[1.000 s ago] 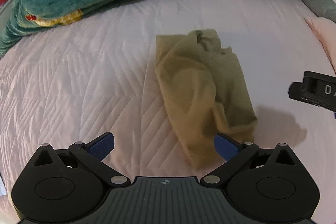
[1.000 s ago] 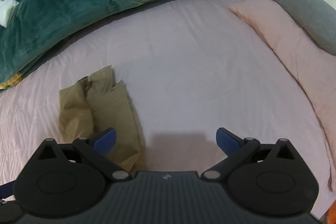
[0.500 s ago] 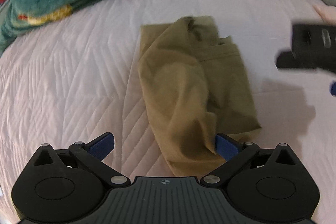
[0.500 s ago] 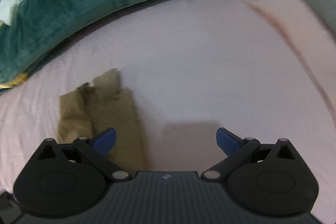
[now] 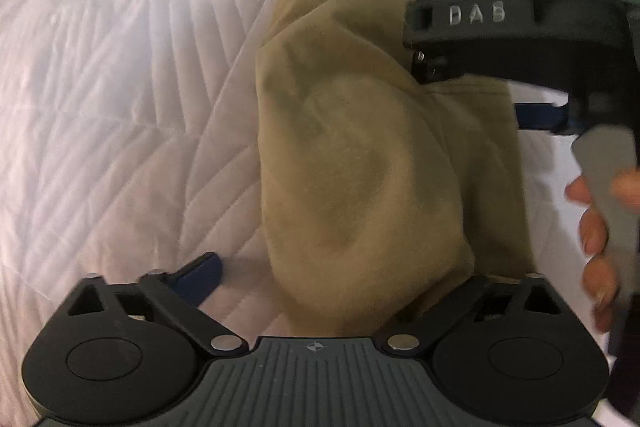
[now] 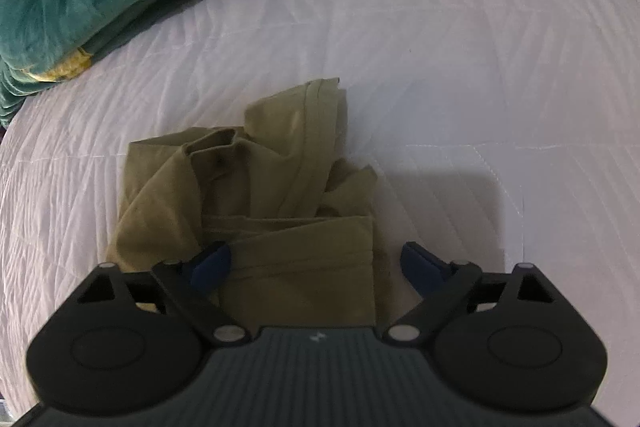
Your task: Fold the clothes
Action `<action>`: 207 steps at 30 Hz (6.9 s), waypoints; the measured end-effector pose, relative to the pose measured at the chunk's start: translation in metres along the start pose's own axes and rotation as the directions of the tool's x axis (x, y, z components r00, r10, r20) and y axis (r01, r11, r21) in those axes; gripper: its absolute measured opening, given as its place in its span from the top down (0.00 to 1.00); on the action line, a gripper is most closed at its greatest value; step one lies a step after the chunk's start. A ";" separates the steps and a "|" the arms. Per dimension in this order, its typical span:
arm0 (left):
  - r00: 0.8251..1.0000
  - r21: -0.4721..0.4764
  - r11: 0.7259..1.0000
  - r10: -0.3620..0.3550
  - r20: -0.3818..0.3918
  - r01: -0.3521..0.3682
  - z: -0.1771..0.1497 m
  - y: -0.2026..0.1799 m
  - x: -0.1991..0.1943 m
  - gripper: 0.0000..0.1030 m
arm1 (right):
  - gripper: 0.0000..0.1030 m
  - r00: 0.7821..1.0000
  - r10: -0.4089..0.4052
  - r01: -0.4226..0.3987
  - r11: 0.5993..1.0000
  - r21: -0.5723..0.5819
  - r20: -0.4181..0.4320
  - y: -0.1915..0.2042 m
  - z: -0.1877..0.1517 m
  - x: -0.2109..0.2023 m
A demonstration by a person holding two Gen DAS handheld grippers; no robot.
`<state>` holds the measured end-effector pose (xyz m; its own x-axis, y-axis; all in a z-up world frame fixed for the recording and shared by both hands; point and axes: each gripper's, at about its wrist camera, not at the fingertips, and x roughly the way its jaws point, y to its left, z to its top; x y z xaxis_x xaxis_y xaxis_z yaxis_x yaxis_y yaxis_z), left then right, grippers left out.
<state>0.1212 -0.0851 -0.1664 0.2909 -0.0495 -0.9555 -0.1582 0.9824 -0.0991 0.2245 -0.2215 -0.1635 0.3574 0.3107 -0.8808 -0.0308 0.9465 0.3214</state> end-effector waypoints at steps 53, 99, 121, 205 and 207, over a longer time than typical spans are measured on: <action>0.974 0.221 0.952 0.187 0.126 -0.211 -0.085 0.138 -0.116 0.40 | 0.48 0.998 0.014 -0.017 0.999 -0.035 -0.067 0.179 -0.092 -0.056; 0.949 -0.008 0.973 0.226 0.221 -0.230 -0.005 0.321 -0.150 0.62 | 0.48 0.978 0.194 -0.202 0.972 -0.124 -0.073 0.294 -0.022 -0.055; 0.855 0.132 0.845 0.516 0.061 -0.519 -0.017 0.326 -0.094 0.46 | 0.91 0.966 -0.015 0.030 0.998 0.054 -0.257 0.230 -0.159 -0.006; 0.978 0.317 0.946 -0.121 0.169 0.062 -0.033 0.262 -0.166 0.79 | 0.97 0.947 0.317 -0.322 0.936 -0.138 -0.059 0.237 -0.136 -0.117; 0.975 0.332 0.942 -0.030 0.221 -0.046 -0.027 0.254 -0.168 0.72 | 0.97 0.959 0.280 -0.284 0.952 -0.118 -0.049 0.233 -0.142 -0.116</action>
<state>0.0067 0.1681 -0.0386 0.4973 -0.0383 -0.8667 0.1512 0.9876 0.0431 0.0437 -0.0243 -0.0359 0.2879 0.5669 -0.7718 -0.2404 0.8229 0.5148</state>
